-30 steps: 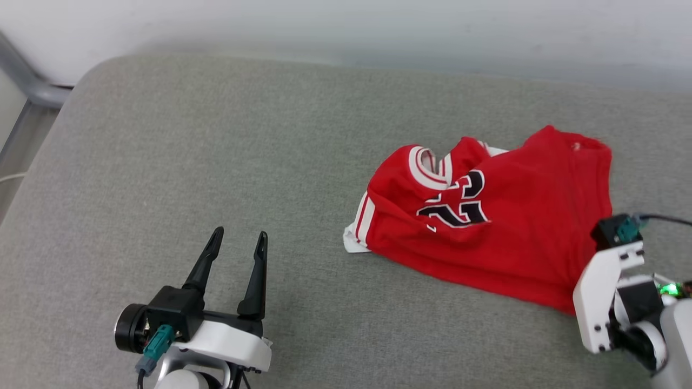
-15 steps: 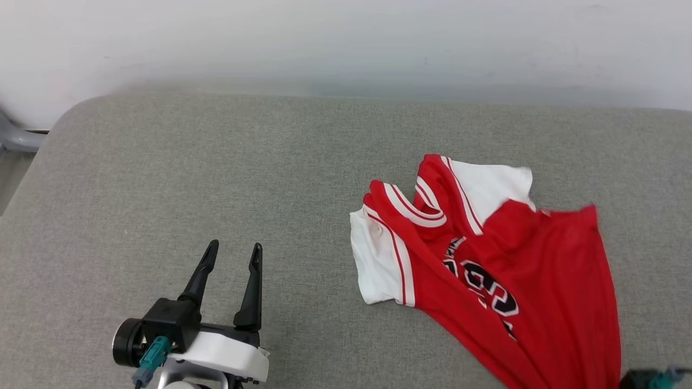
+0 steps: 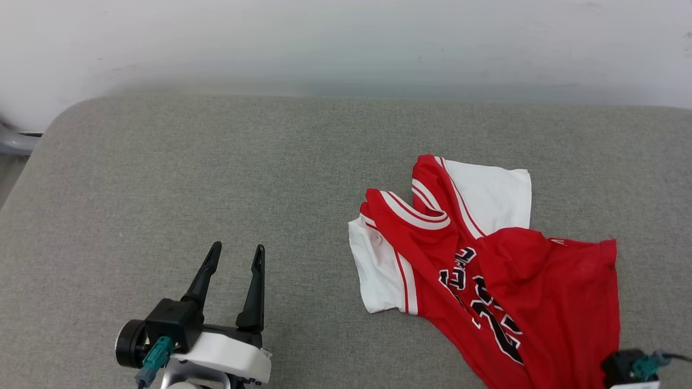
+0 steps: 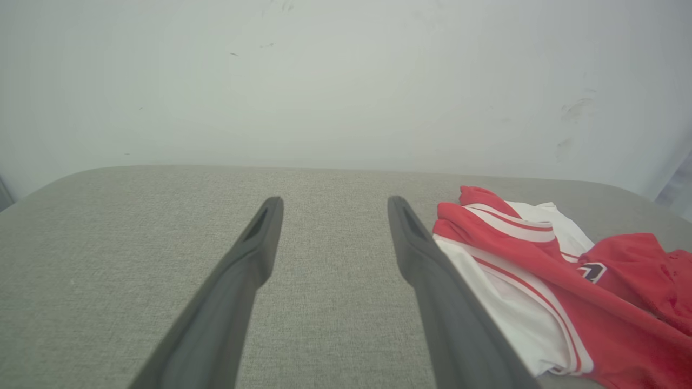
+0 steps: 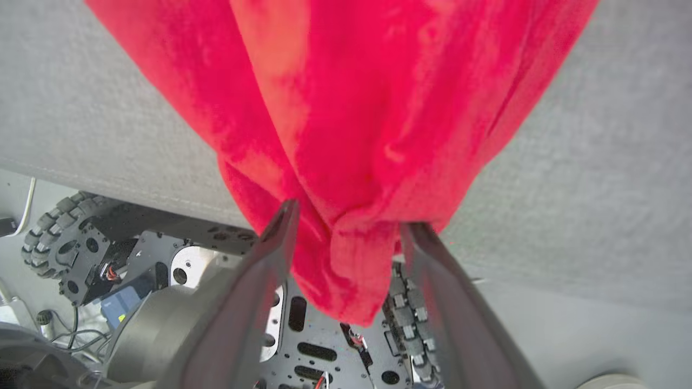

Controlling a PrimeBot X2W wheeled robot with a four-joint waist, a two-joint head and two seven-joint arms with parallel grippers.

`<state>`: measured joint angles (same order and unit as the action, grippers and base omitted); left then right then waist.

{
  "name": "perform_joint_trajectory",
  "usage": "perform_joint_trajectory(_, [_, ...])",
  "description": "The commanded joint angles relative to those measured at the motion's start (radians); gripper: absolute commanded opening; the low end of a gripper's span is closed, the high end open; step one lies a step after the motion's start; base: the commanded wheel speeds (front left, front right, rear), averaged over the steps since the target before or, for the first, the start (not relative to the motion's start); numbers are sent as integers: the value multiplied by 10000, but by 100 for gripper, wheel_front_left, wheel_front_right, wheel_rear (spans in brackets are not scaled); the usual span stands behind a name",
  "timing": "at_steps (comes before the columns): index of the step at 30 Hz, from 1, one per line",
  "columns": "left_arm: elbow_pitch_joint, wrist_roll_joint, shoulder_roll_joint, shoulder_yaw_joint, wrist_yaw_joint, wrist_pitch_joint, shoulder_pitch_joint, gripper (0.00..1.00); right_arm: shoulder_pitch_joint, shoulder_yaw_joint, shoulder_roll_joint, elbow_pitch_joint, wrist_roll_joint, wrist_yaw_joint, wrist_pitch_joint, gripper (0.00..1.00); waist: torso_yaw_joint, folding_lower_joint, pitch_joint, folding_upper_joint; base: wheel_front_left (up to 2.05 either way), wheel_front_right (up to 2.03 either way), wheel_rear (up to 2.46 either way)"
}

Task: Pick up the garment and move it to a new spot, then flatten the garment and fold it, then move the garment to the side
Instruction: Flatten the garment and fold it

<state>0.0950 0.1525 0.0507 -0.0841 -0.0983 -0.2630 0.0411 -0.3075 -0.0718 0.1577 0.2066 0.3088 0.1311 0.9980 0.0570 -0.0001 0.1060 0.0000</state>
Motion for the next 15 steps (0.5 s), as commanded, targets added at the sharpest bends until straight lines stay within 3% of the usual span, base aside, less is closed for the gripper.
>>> perform_joint_trajectory(1, [24,-69,-7,23,-33,-26,60,100,329,80,237,272,135,-5,125,100,9,1,-3,0,0,0,0])
perform_joint_trajectory(8, [-42,4,-7,-119,-28,-26,172,100,2494,648,1318,1582,921,-7,1242,100,253,1,211,0,0,0,0])
perform_joint_trajectory(15, [-36,132,-7,-458,2,-26,593,100,5580,1267,1761,364,1349,-7,2637,100,1035,1,1027,0,0,0,0])
